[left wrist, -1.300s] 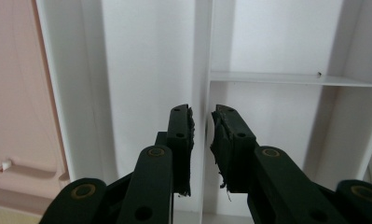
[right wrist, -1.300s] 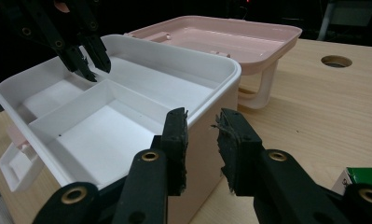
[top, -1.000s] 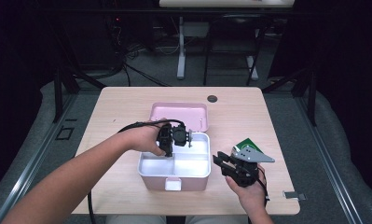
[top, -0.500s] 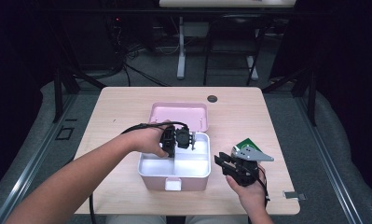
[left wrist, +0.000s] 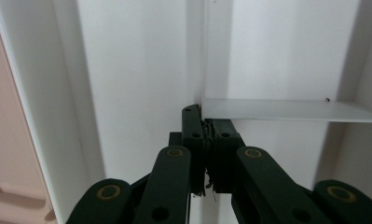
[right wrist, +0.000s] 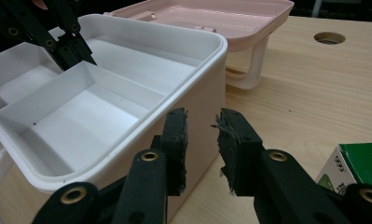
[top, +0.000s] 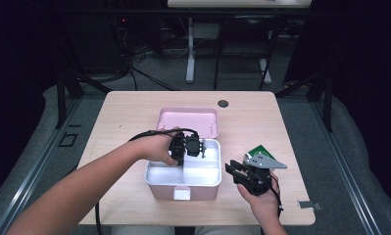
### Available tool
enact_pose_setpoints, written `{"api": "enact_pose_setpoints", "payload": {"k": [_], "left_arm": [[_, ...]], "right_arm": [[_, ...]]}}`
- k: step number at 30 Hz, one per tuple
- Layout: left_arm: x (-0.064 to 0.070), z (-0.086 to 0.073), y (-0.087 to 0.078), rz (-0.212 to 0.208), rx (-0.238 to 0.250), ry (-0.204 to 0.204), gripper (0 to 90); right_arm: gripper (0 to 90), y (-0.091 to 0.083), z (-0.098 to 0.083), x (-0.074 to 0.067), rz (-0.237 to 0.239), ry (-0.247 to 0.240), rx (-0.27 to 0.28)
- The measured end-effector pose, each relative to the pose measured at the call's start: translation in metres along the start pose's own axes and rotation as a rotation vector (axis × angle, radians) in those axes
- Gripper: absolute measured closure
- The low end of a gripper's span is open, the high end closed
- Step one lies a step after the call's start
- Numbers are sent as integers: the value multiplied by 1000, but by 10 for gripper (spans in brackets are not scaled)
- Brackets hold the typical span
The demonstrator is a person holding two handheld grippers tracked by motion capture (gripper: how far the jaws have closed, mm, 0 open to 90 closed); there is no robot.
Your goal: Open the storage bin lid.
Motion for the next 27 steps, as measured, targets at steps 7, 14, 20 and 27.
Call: {"api": "enact_pose_setpoints", "payload": {"k": [7,14,20,27], "left_arm": [[-1,0,0,-9,4,-4,874],[-1,-1,-1,-9,9,-11,878],[0,-1,-2,-8,8,-11,880],[0,-2,-4,2,16,-12,884]], "right_arm": [[716,1,-1,0,2,2,-1],[716,1,-1,1,2,8,1],[716,1,-1,2,1,7,-2],[716,1,-1,3,0,14,-1]]}}
Point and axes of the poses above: each handheld gripper's, and its own axes: y roughly forward along the jaws, z roughly out of its top, x roughly to its right, the point moved 4 cm from there along y, roughly forward along the jaws, and after that the axes turned 15 degrees about y, right-handed, at the moved point
